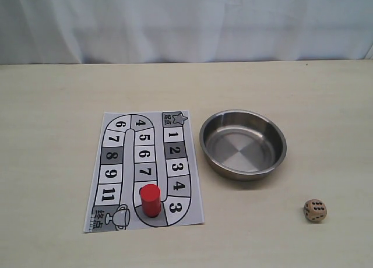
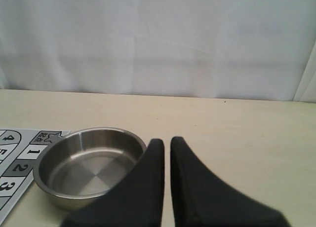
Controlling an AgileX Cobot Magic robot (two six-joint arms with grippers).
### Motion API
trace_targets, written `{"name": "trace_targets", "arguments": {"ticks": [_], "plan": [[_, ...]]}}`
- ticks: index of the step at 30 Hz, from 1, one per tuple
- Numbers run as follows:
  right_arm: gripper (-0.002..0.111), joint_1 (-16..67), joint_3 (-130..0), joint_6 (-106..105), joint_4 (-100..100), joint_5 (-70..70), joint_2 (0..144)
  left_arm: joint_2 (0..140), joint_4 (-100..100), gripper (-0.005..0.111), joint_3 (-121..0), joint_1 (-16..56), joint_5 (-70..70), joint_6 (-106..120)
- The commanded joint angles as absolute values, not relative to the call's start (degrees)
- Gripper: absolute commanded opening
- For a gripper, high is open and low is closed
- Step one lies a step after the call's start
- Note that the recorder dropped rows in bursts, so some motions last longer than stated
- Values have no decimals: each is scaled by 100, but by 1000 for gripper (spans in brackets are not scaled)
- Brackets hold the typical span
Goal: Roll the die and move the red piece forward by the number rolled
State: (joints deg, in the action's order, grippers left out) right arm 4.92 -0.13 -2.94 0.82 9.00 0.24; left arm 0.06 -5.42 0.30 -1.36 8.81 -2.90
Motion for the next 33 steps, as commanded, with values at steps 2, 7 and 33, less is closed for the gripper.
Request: {"name": "trace_targets", "arguments": {"ticks": [2, 7, 33], "plan": [[4, 478, 0, -345, 64, 910, 0, 0, -532, 0, 0, -136, 814, -303], [4, 478, 0, -345, 64, 910, 0, 0, -532, 0, 0, -136, 814, -303], [4, 185, 0, -345, 64, 910, 0, 0, -532, 0, 0, -136, 814, -303]]}}
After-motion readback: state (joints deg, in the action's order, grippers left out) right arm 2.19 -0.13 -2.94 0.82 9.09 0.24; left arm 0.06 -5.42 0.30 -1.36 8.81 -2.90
